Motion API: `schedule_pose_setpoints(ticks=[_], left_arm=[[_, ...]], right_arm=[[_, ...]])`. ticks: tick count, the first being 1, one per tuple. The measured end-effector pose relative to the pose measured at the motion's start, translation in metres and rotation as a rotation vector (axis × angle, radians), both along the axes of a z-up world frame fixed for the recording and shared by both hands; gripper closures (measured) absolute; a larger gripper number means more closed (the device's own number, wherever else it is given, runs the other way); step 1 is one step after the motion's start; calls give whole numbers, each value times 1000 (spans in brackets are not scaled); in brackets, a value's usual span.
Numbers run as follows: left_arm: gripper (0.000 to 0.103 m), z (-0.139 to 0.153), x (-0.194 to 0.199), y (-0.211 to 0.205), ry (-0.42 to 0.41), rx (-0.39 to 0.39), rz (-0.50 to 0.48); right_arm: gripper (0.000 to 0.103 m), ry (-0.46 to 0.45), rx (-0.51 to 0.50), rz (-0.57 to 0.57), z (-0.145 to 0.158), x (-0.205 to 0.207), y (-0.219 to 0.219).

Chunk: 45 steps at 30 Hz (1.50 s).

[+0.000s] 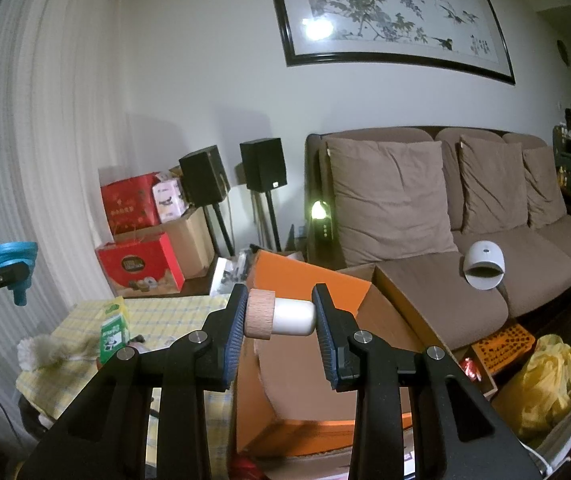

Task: Organize objects
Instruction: 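Carry the blue funnel and white cap toward the orange box with both grippers, then move both grippers over the open orange box holding funnel and cap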

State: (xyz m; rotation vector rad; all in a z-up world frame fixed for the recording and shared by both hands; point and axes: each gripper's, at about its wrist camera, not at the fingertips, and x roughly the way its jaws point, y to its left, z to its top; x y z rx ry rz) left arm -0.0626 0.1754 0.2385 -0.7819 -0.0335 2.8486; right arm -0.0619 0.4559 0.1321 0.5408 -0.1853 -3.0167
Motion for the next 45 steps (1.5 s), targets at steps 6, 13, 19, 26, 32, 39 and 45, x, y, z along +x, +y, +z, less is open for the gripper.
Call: schedule_pose_setpoints(ticks=[6, 13, 19, 26, 32, 39, 45], left_arm=[[65, 0, -2, 6, -7, -1, -12], [65, 4, -1, 11, 5, -3, -23], [65, 3, 1, 14, -1, 14, -35], [65, 0, 1, 22, -11, 7, -56], [65, -4, 0, 28, -19, -1, -62], [65, -4, 0, 34, -18, -9, -70], [65, -3, -2, 39, -13, -15, -77]], right_arm=[[70, -10, -4, -6, -4, -1, 4], [70, -16, -3, -6, -5, -1, 6], [70, -17, -9, -17, -5, -1, 9], [70, -20, -14, -31, -5, 1, 13], [70, -24, -19, -39, -4, 0, 16], [70, -28, -15, -52, -3, -1, 19], [70, -35, -8, -53, -3, -3, 17]])
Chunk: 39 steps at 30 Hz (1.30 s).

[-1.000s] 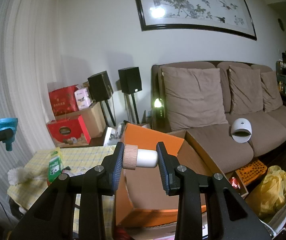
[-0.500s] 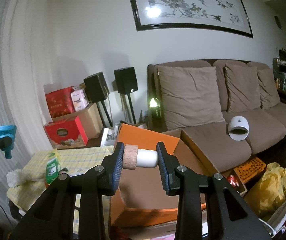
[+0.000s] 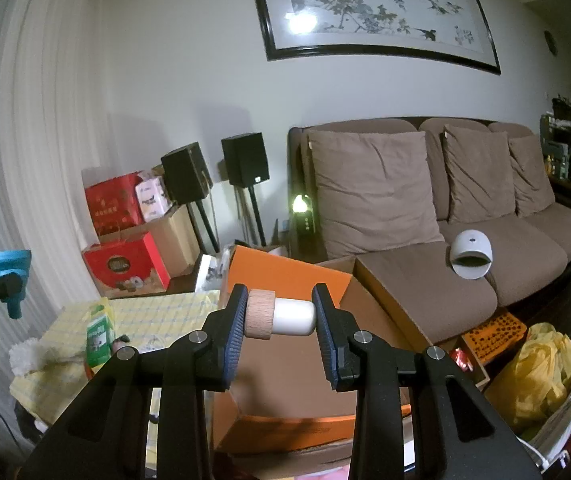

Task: Organize objects
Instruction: 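Move both grippers over the open orange box holding funnel and cap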

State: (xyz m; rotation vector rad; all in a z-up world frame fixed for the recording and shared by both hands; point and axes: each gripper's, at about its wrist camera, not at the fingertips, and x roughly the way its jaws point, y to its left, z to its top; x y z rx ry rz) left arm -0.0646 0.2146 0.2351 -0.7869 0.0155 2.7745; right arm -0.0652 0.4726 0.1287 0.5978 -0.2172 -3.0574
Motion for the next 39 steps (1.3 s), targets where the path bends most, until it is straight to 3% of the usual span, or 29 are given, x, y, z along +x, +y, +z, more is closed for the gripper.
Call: schedule_pose_setpoints(ticks=[39], left_arm=[[65, -11, -8, 35, -14, -10, -54]], right_arm=[[70, 1, -5, -71, 1, 4, 23]])
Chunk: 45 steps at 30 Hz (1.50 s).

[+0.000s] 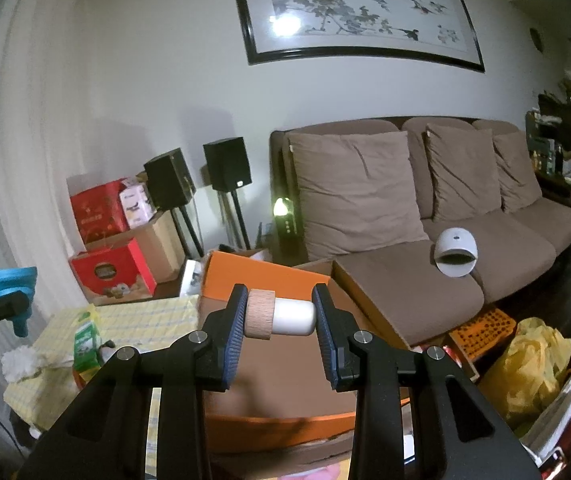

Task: Organize objects
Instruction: 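Move both grippers over the open orange box holding funnel and cap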

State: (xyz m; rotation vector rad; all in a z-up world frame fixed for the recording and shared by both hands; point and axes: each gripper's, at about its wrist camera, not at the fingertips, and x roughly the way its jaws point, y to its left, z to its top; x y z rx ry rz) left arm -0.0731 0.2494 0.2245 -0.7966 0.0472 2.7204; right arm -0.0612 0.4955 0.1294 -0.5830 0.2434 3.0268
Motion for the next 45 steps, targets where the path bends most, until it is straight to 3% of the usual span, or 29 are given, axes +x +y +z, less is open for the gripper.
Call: schedule_pose_setpoints(ticks=[45], left_arm=[[65, 4, -2, 27, 12, 24, -35]], right_arm=[[70, 17, -32, -113, 1, 13, 43]])
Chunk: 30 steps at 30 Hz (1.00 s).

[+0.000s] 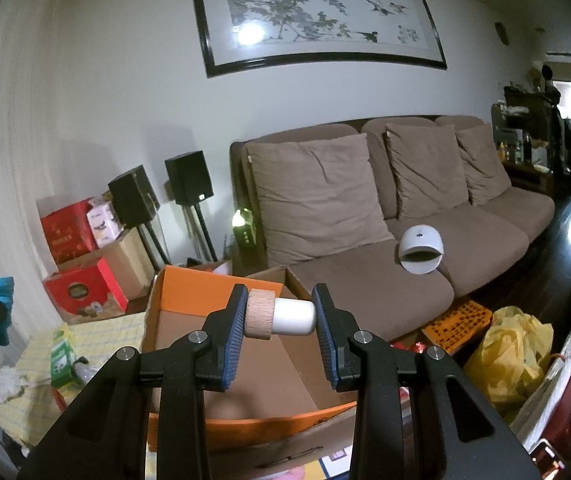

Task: Organize objects
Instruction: 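Move both grippers over the open orange box holding funnel and cap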

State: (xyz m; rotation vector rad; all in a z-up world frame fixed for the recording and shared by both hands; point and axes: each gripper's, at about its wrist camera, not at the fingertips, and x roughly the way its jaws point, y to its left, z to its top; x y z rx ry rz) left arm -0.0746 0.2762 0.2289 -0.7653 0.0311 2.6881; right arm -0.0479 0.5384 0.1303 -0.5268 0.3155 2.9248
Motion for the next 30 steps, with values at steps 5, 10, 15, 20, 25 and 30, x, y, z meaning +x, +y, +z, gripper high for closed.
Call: schedule_pose_setpoints(ticks=[5, 10, 15, 20, 25, 30], left_arm=[[65, 2, -3, 4, 12, 2, -2], [65, 2, -12, 7, 8, 11, 3], [65, 0, -15, 14, 5, 9, -6], [65, -3, -19, 21, 1, 3, -15], [65, -3, -18, 26, 4, 4, -28], [65, -1, -18, 31, 14, -7, -39]], right_arm=[[70, -3, 11, -13, -1, 1, 2], [70, -6, 8, -11, -3, 1, 4], [70, -7, 5, -8, -2, 1, 5], [70, -9, 2, -3, -4, 0, 6], [70, -14, -2, 0, -6, -1, 7], [70, -17, -11, 13, -8, -4, 4]])
